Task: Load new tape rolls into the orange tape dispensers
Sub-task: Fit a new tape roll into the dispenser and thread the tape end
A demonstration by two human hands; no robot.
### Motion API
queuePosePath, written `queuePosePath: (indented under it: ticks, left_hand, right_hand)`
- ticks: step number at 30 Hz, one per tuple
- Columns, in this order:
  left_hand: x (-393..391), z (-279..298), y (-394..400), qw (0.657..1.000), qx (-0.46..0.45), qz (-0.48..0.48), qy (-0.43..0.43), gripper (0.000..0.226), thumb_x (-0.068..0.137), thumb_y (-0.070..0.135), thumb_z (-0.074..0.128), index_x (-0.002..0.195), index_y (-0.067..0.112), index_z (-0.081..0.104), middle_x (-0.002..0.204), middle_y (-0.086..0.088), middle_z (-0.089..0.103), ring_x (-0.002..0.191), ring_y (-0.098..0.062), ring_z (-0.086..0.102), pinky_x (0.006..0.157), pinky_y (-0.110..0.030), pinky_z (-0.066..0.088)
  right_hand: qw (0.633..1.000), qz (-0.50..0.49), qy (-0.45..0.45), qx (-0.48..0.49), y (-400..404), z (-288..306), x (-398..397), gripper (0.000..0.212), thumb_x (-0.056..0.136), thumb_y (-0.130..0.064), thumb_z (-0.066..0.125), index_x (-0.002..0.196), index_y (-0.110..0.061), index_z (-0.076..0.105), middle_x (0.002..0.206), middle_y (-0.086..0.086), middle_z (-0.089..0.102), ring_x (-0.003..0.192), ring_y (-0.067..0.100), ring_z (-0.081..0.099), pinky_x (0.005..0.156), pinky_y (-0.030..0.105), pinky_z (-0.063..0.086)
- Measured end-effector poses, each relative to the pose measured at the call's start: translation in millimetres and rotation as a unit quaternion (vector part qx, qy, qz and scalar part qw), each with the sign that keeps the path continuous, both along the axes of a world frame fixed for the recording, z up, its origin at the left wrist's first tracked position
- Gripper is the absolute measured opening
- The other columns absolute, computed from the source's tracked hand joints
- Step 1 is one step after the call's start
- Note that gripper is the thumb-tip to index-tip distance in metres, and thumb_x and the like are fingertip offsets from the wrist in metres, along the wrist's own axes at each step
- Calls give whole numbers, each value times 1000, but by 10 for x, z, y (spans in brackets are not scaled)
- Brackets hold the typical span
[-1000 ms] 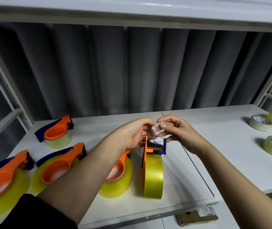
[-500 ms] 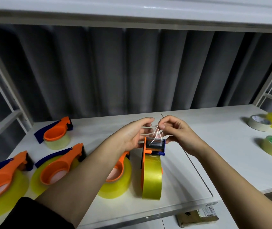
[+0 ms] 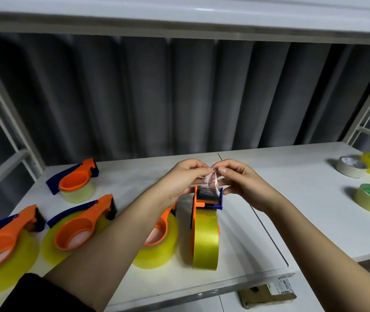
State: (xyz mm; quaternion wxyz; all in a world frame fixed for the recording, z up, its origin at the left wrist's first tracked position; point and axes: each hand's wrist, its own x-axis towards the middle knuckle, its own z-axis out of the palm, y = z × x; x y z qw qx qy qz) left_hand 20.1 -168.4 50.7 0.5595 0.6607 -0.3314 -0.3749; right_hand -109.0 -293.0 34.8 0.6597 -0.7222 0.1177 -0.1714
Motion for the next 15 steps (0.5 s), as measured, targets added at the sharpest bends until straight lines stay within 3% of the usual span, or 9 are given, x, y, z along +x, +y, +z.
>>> queuePosePath:
  ticks: [8, 15]
  left_hand:
    - [6, -42, 13, 996, -32, -7, 80, 5, 89, 14, 62, 85, 18, 62, 97, -8, 69, 100, -24, 67, 88, -36, 52]
    - [5, -49, 23, 993, -48, -18, 102, 4, 89, 15, 61, 87, 17, 63, 87, -4, 69, 94, -20, 67, 83, -32, 52]
  right_hand:
    - [997, -6, -18, 77, 9, -76, 18, 32, 88, -32, 53, 115, -19, 64, 103, 8, 67, 88, 20, 66, 67, 24, 53]
    - [995, -59, -29, 77, 34, -111, 50, 8, 95, -18, 54, 92, -13, 60, 88, 1, 68, 79, 17, 68, 53, 18, 49]
